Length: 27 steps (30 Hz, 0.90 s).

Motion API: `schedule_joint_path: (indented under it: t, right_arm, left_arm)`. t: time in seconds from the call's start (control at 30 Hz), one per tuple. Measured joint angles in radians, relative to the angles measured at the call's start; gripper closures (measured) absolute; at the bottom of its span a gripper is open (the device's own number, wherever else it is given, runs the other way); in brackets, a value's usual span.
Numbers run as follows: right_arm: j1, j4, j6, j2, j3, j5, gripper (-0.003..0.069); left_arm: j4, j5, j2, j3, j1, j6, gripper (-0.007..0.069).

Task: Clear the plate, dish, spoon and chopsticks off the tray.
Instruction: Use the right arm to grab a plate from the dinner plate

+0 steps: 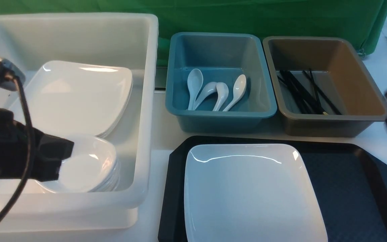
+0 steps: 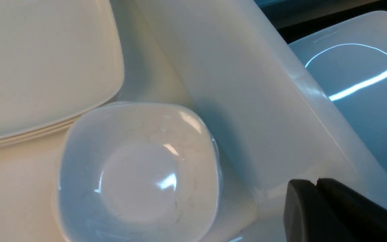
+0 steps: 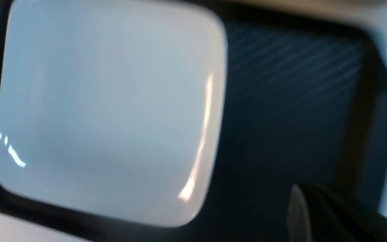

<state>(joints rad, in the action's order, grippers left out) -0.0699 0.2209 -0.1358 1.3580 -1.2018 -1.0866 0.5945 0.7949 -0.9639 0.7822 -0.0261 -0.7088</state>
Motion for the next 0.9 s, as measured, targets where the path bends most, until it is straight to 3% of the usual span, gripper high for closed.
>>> schedule_joint_path:
  t: [0.13,0.27,0.4,0.6,0.83,0.9]
  right_arm:
    - [0.008,0.147,-0.073,0.015,0.246,0.144,0.0464]
    - [0.008,0.24,-0.139,0.068,0.411,0.277,0.0214]
    - [0.008,0.282,-0.158,0.119,0.469,0.331,0.0116]
    - [-0.014,0.383,-0.231,0.197,0.477,0.392,0.0106]
    - [-0.074,0.4,-0.243,0.277,0.473,0.42,0.0109]
    - [-0.103,0.41,-0.251,0.286,0.467,0.434,0.0147]
  left_arm:
    - [-0.048,0.005,-0.059,0.061,-0.093,0.024,0.0612]
    - [-0.224,0.006,-0.117,0.139,-0.255,0.16,0.0612]
    - [-0.369,0.006,-0.148,0.164,-0.348,0.321,0.0612]
    - [-0.431,0.009,-0.155,0.17,-0.373,0.396,0.0612]
    - [-0.444,0.033,-0.155,0.17,-0.373,0.414,0.0612]
    - [-0.444,0.033,-0.155,0.17,-0.373,0.416,0.0612]
